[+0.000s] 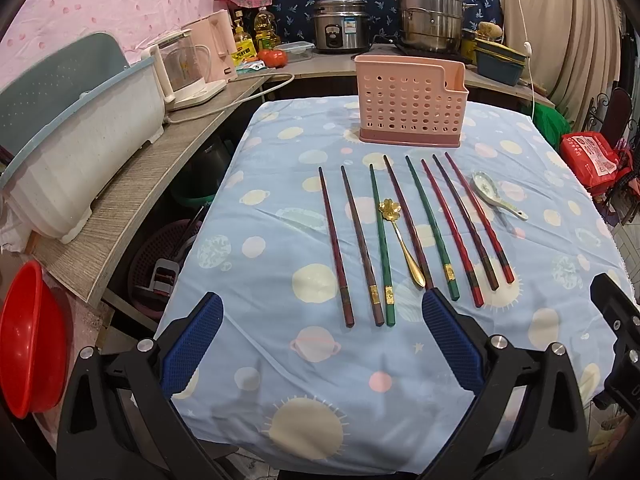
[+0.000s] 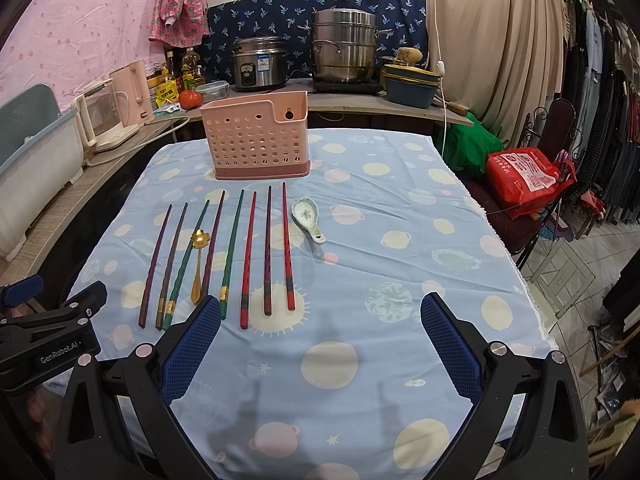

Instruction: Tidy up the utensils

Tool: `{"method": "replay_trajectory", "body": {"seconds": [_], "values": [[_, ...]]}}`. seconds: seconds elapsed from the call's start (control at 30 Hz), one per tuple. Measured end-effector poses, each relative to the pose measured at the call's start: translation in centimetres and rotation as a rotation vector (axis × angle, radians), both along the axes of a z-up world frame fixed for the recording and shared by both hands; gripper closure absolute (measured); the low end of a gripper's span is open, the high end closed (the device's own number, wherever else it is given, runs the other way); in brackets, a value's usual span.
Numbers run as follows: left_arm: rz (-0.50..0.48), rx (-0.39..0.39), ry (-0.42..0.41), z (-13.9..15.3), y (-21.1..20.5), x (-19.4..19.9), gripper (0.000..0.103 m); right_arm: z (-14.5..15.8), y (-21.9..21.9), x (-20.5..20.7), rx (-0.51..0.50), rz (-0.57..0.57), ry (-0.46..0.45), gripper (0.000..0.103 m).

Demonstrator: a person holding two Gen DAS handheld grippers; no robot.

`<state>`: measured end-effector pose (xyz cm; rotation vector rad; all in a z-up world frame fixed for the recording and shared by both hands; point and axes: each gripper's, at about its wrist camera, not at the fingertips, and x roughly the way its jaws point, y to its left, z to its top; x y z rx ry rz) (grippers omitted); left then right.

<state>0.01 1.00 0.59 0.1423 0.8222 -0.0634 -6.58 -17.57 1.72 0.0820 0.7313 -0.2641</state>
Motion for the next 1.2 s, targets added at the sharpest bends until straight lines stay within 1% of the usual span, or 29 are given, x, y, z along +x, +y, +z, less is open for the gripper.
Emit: {"method": "replay_trajectory", "body": {"seconds": [0.47,0.67,0.73,0.83,1.0,1.2], "values": [[0.007,-0.002,0.005,-0.2,0.1,0.1,0.008,0.0,0.0,0.0,0.000,-0.001,0.000,0.007],[0.038,-0.024,0.048,-1.1,1.3,1.7,0.008,-0.2,-0.6,0.4,0.001,-0.009,0.007,0.007],[0.052,-0.042,0.067,-1.7,2.0,2.5,0.007,-0.6,-1.0,0.8,0.002,-0.015,0.017,0.007],[0.070,-0.045,0.085,-2.6,2.7,3.7,0.008,-1.3,-1.4,1.5,0.010,-0.022,0.038,0.007],[0.051,-0.021,0.128,-4.9,2.3,5.4,0.008,-2.7,-1.9,2.8,0.015,-0.029,0.068,0.007],[0.032,-0.014,0.189,-7.7,1.7,6.9,0.008,-4.0,-2.2,4.3,0.019,-0.033,0.102,0.007]]}}
